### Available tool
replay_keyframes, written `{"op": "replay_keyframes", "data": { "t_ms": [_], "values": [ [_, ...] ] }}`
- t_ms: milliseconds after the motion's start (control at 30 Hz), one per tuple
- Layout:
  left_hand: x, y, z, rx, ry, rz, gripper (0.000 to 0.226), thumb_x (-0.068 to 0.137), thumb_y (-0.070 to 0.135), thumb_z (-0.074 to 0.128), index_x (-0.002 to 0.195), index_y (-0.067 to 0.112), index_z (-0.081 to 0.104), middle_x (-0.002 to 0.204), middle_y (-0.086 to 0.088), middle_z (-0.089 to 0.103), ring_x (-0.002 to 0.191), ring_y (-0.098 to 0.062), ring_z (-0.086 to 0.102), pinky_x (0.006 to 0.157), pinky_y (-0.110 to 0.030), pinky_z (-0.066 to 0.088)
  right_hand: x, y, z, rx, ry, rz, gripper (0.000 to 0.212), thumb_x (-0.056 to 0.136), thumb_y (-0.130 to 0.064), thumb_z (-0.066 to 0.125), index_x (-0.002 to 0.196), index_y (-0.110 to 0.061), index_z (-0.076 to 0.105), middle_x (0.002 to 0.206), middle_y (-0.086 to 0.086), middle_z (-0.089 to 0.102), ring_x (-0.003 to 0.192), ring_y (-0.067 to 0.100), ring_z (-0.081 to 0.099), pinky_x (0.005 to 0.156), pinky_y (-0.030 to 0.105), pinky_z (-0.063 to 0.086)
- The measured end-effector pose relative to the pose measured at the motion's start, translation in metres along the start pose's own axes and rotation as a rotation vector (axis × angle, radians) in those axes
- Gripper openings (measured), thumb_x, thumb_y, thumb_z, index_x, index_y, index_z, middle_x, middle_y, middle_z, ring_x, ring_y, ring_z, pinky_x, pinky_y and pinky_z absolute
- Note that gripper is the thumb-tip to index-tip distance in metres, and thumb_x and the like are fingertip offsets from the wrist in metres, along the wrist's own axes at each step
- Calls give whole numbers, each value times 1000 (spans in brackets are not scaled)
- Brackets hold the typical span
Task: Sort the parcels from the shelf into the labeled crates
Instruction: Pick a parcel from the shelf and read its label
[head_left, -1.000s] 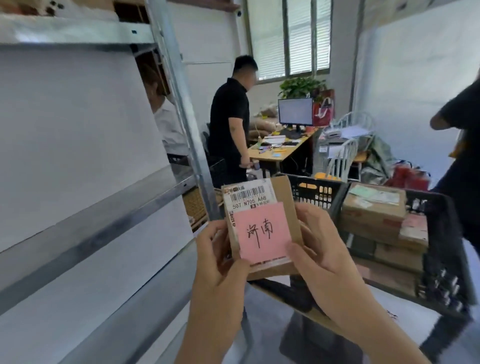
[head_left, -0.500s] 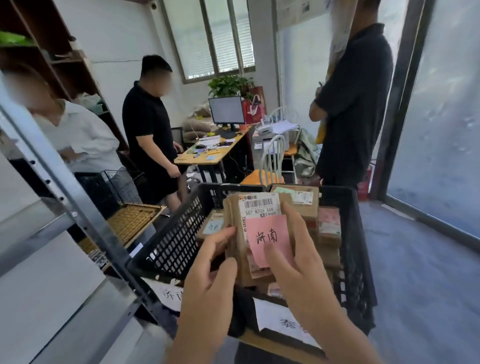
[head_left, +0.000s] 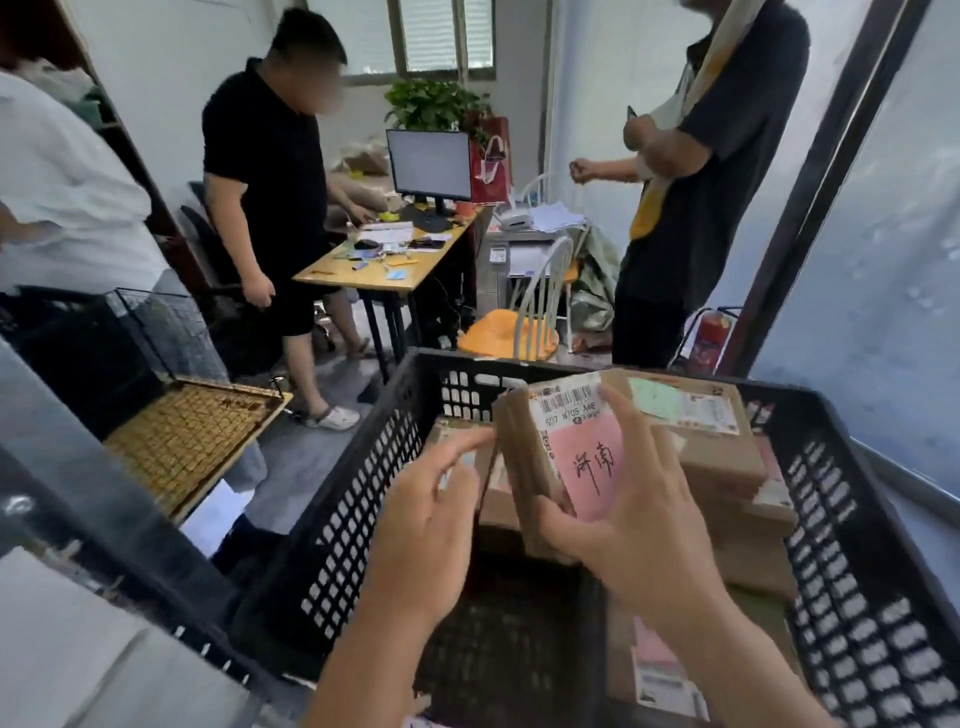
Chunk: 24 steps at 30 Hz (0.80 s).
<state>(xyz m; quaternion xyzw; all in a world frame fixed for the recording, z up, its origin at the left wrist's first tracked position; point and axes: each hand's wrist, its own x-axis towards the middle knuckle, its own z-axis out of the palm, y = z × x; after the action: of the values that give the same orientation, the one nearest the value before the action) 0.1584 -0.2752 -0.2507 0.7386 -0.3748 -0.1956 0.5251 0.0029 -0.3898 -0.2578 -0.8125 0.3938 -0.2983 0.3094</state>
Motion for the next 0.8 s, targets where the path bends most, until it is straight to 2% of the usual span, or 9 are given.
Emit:
{"op": "replay_keyframes", "data": {
  "t_ms": [100, 133, 200, 267, 433, 533, 600, 700, 800],
  "values": [
    [52, -49, -65, 259, 179, -61, 34, 102, 39, 48, 130, 52, 62, 129, 11, 68, 124, -25, 64, 104, -57, 56, 31, -13, 45, -185, -148, -119, 114, 67, -63, 79, 155, -55, 7, 141, -13, 34, 123, 13, 42, 99, 39, 48],
    [67, -66, -82, 332, 204, -96, 36, 102, 35, 51, 133, 48, 61, 135, 9, 64, 129, -27, 59, 106, -60, 53, 39, -14, 62, -260, -213, -165, 113, 67, -66, 75, 155, -54, 5, 144, -12, 32, 124, 12, 40, 102, 36, 44],
    [93, -97, -107, 422, 203, -177, 40, 100, 34, 54, 140, 41, 59, 146, 6, 56, 137, -26, 51, 109, -61, 49, 51, -11, 96, -373, -361, -236, 111, 69, -68, 70, 157, -52, 3, 147, -10, 29, 126, 14, 36, 109, 36, 41],
    [111, -121, -119, 425, 161, -275, 46, 100, 40, 56, 146, 41, 53, 152, 2, 51, 135, -28, 51, 107, -59, 49, 62, -2, 128, -453, -497, -312, 110, 71, -68, 67, 159, -49, 3, 147, -6, 29, 128, 16, 35, 112, 39, 39],
    [128, -155, -104, 394, -68, -489, 61, 104, 50, 51, 161, 49, 30, 158, -1, 52, 136, -31, 56, 105, -46, 48, 87, 28, 199, -576, -750, -449, 112, 74, -69, 67, 161, -46, 0, 153, 2, 30, 136, 25, 35, 119, 45, 34],
    [128, -168, -91, 518, -98, -480, 67, 104, 51, 50, 163, 50, 19, 146, -1, 65, 124, -32, 64, 102, -48, 54, 98, 45, 231, -602, -840, -492, 113, 73, -68, 70, 161, -43, 3, 159, 6, 28, 143, 29, 29, 122, 48, 28],
    [130, -174, -89, 572, -70, -460, 69, 104, 47, 51, 164, 49, 17, 137, -1, 70, 112, -28, 67, 94, -44, 56, 104, 50, 251, -632, -843, -547, 106, 74, -71, 67, 160, -37, 14, 156, 10, 32, 140, 31, 30, 122, 50, 28],
    [132, -177, -88, 593, -77, -464, 72, 106, 41, 53, 166, 47, 14, 128, -1, 70, 95, -19, 55, 82, -36, 48, 106, 51, 277, -664, -825, -637, 95, 73, -74, 64, 151, -28, 36, 142, 10, 42, 126, 29, 36, 112, 50, 39],
    [130, -176, -88, 597, -61, -478, 71, 107, 38, 54, 166, 47, 16, 104, 4, 61, 87, -18, 53, 78, -35, 44, 105, 49, 287, -653, -818, -646, 95, 70, -74, 66, 148, -27, 39, 138, 9, 44, 122, 28, 38, 108, 48, 43]
  ]
}}
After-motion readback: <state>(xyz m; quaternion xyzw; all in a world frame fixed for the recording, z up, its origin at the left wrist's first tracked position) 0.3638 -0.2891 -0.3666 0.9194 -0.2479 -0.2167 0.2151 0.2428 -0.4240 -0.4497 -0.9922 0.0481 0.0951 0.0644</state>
